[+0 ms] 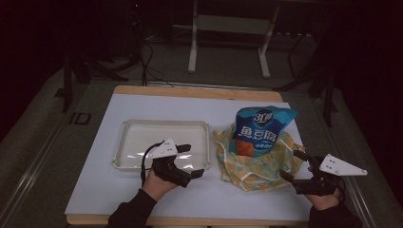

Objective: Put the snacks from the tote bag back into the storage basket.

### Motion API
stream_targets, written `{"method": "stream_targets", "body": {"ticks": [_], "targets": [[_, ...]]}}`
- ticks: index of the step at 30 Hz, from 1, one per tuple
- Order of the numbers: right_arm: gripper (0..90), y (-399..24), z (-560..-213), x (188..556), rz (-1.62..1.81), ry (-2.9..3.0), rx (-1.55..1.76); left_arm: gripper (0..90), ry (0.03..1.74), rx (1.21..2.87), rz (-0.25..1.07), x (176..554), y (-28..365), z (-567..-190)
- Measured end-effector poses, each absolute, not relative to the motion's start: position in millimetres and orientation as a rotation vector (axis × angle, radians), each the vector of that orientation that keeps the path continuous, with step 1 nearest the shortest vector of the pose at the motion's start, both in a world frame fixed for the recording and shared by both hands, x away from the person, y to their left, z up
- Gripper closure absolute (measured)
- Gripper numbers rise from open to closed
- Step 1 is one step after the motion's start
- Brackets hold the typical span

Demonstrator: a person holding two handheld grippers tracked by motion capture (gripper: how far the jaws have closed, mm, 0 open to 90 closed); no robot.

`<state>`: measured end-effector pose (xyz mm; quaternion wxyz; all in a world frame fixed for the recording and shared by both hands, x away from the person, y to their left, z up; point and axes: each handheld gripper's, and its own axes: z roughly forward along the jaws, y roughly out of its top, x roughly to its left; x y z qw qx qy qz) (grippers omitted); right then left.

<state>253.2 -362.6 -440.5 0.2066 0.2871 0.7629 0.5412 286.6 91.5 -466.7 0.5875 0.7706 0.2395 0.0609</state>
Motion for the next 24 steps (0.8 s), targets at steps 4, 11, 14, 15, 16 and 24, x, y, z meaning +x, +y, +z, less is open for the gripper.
{"method": "stream_targets", "body": {"ticks": [4, 11, 14, 15, 16, 24], "targets": [[9.8, -360, -436, 258, 1.524, 2.126, 0.776, 0.2, 0.539, 1.797, 0.134, 293, 83, -461], [9.9, -358, -431, 267, 1.535, 2.119, 0.761, 0.2, 0.514, 1.804, 0.138, 305, 66, -455], [9.9, -359, -430, 271, 1.54, 2.114, 0.759, 0.2, 0.513, 1.798, 0.127, 312, 59, -455], [9.9, -360, -429, 272, 1.537, 2.112, 0.763, 0.2, 0.51, 1.796, 0.127, 314, 56, -455], [9.9, -360, -429, 273, 1.538, 2.115, 0.769, 0.2, 0.507, 1.801, 0.126, 316, 53, -455], [12.8, -362, -429, 284, 1.539, 2.116, 0.781, 0.2, 0.499, 1.812, 0.122, 335, 30, -457]]}}
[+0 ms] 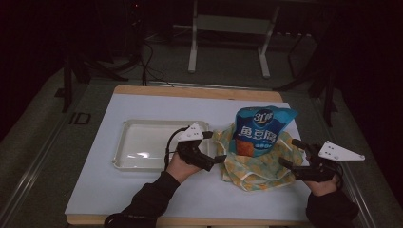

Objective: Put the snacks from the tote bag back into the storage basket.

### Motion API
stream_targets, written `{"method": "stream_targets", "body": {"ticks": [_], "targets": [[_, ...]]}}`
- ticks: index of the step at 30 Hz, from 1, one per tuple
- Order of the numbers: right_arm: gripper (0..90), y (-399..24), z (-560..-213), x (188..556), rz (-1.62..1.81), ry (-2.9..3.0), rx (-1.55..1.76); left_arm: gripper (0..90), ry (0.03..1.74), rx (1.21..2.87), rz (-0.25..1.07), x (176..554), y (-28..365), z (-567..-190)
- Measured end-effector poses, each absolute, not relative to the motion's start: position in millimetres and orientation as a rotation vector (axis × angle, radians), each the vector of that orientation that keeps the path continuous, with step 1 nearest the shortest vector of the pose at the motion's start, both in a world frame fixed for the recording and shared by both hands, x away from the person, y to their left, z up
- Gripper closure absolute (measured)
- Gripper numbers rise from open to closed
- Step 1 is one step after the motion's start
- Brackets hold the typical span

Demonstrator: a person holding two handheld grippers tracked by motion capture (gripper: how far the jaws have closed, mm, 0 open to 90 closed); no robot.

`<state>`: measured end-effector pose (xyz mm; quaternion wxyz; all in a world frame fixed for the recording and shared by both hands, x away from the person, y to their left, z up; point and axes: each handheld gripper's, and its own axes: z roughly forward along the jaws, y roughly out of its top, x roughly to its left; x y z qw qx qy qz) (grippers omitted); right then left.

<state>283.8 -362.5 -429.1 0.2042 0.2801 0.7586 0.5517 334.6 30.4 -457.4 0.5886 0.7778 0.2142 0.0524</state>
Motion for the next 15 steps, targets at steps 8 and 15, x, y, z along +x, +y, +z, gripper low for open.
{"method": "stream_targets", "body": {"ticks": [8, 15], "targets": [[14.4, -361, -434, 294, 1.522, 2.105, 0.815, 0.3, 0.498, 1.812, 0.119, 350, 12, -458], [19.2, -358, -441, 309, 1.506, 2.106, 0.855, 0.3, 0.499, 1.811, 0.13, 368, -5, -451]]}}
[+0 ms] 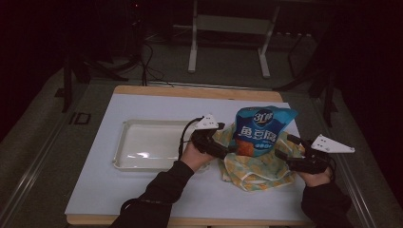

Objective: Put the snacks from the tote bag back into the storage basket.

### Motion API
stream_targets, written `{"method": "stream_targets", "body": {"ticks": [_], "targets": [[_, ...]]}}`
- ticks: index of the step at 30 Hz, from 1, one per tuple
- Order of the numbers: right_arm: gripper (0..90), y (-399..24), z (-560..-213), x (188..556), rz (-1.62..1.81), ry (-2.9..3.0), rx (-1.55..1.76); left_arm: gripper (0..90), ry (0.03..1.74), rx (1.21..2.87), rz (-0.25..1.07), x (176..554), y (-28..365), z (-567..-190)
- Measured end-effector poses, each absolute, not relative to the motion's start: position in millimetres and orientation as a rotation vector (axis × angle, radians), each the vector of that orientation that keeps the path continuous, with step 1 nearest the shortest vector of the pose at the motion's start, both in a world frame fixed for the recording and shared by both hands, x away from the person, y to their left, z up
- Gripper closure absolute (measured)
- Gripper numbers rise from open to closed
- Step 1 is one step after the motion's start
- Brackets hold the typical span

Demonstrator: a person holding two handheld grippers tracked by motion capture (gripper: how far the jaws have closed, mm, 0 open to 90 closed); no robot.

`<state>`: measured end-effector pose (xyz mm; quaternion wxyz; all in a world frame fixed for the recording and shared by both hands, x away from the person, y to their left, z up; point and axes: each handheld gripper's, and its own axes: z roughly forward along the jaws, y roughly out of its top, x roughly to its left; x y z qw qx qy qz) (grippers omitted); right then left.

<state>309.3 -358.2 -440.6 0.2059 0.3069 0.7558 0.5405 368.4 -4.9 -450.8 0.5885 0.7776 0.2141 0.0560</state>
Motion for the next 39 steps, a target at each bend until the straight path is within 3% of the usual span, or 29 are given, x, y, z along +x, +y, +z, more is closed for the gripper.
{"method": "stream_targets", "body": {"ticks": [8, 12, 28, 36, 39], "targets": [[28.2, -356, -440, 324, 1.52, 2.112, 0.868, 1.9, 0.489, 1.832, 0.131, 381, -20, -452], [34.3, -351, -440, 330, 1.504, 2.11, 0.865, 6.9, 0.502, 1.84, 0.147, 386, -27, -453], [56.8, -341, -444, 343, 1.458, 2.101, 0.871, 48.7, 0.529, 1.869, 0.201, 392, -44, -453], [68.8, -338, -446, 346, 1.441, 2.117, 0.861, 63.3, 0.529, 1.882, 0.179, 394, -48, -454], [71.2, -336, -447, 346, 1.43, 2.117, 0.857, 63.7, 0.53, 1.889, 0.188, 394, -50, -453]]}}
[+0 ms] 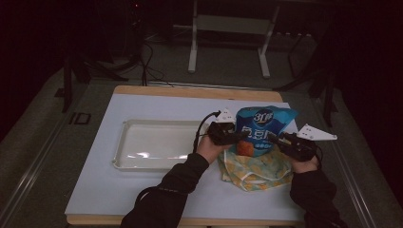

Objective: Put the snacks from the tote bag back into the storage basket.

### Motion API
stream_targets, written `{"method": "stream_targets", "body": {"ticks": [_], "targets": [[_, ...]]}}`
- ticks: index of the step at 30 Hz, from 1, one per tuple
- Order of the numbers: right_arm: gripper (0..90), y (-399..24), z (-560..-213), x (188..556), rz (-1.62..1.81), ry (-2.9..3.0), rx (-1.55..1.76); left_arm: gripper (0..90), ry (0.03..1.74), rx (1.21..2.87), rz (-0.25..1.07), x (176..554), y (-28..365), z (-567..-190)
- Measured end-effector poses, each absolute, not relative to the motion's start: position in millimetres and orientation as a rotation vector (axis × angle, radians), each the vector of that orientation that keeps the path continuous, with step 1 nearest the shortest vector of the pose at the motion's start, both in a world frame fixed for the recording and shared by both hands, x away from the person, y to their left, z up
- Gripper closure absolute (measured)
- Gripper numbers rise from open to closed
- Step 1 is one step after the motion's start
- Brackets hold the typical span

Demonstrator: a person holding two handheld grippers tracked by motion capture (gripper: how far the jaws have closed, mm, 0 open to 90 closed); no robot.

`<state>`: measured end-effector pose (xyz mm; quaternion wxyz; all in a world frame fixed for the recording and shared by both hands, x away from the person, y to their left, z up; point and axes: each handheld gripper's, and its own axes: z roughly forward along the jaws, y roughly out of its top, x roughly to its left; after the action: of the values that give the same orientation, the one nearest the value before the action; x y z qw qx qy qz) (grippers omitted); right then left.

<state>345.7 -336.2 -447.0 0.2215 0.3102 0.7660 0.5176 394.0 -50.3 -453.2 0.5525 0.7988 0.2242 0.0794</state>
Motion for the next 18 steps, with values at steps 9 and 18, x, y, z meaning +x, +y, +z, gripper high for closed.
{"method": "stream_targets", "body": {"ticks": [9, 18], "targets": [[80.3, -331.8, -448.1, 345.7, 1.4, 2.094, 0.87, 75.6, 0.55, 1.886, 0.204, 392.1, -51.6, -451.4], [86.7, -328.2, -446.9, 346.7, 1.396, 2.101, 0.887, 82.5, 0.573, 1.875, 0.207, 391.1, -52.7, -450.7]]}}
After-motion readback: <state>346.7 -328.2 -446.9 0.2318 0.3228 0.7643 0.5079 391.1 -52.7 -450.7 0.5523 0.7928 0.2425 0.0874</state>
